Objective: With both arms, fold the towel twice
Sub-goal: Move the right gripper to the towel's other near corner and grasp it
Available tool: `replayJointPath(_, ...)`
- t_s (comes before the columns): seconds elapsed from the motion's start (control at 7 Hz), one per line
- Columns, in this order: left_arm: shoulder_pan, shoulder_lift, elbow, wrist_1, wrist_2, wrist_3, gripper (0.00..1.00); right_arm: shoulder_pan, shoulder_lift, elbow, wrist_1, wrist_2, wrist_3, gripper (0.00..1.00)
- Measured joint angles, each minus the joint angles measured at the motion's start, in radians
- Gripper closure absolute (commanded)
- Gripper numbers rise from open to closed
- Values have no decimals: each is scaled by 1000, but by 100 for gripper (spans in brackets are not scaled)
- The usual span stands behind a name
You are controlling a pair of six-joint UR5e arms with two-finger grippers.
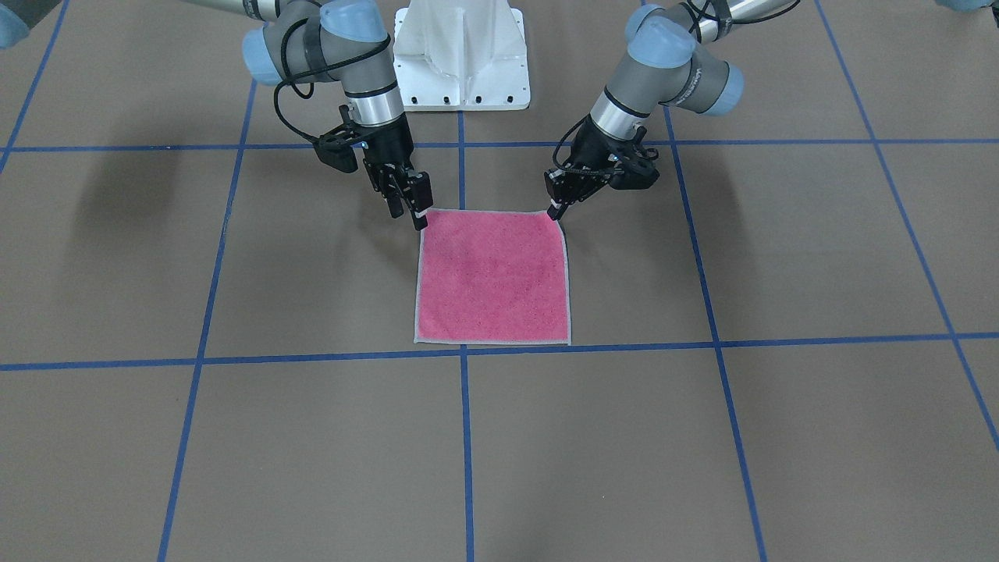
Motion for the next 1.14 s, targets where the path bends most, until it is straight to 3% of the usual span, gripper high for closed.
replayJointPath(0.71, 0, -1, 2, 0, 0, 1, 100, -35, 20, -1, -20, -4, 42, 55)
replayJointPath(1.14, -1, -1, 3, 0, 0, 6, 100, -41, 21, -1, -20, -12, 60, 55)
